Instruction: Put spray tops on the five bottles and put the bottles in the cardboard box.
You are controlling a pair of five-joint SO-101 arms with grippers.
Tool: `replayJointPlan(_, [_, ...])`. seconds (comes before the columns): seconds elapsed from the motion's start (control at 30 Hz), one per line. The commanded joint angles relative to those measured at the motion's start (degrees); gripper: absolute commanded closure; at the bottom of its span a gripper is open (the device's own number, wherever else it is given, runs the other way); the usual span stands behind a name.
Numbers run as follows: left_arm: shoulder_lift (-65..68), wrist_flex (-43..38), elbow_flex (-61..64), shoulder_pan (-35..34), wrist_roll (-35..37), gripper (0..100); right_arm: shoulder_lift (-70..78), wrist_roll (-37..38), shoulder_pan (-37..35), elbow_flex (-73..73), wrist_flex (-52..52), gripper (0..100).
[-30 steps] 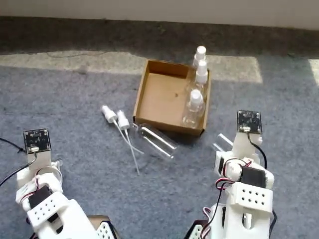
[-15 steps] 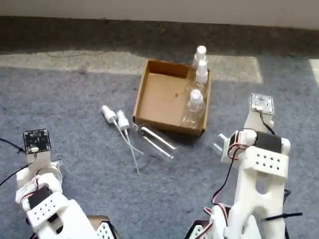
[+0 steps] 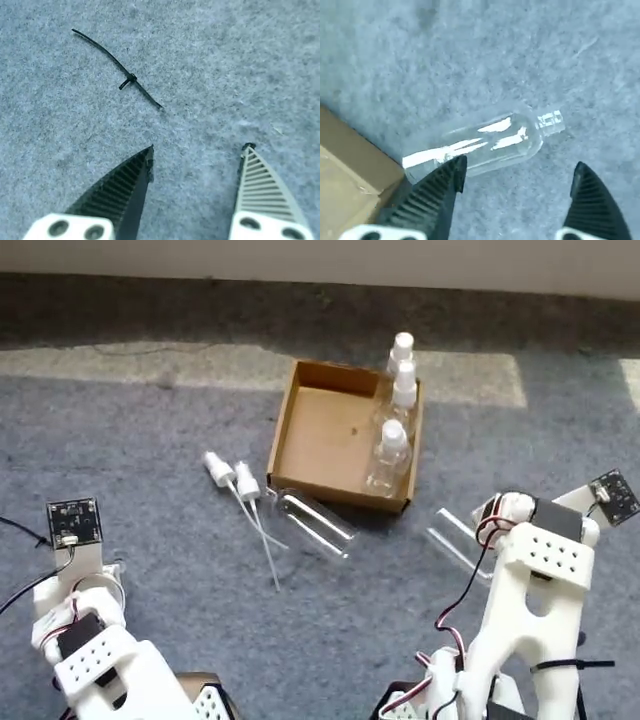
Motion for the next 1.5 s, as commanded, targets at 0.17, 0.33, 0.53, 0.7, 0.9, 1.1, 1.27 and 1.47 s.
replayJointPlan(0.17, [-0.1,0.4,0.9,1.1,-0.1,74,0.1,-6.9,-5.1,-2.6,-8.9,70.3])
replayJointPlan(0.33, [-0.1,0.4,0.9,1.1,-0.1,74,0.1,-6.5,-5.3,1.4,-9.5,70.3])
replayJointPlan(0.53, [-0.1,0.4,0.9,1.1,-0.1,74,0.1,-6.5,-5.3,7.2,-14.6,70.3])
replayJointPlan(0.7, [0.0,0.4,0.9,1.0,-0.1,74,0.1,-6.4,-5.3,12.9,-21.8,70.3])
replayJointPlan(0.9, [0.0,0.4,0.9,1.0,-0.1,74,0.1,4.0,-1.4,13.9,-23.2,70.4])
replayJointPlan(1.1, [0.0,0.4,0.9,0.9,-0.1,74,0.1,16.7,6.5,13.9,-23.2,70.6])
replayJointPlan(1.27, [0.0,0.4,0.9,1.0,-0.1,74,0.1,16.3,7.0,13.8,-22.2,70.6])
replayJointPlan(1.47, [0.0,0.4,0.9,1.0,-0.1,74,0.0,2.5,1.2,11.6,-18.9,70.6])
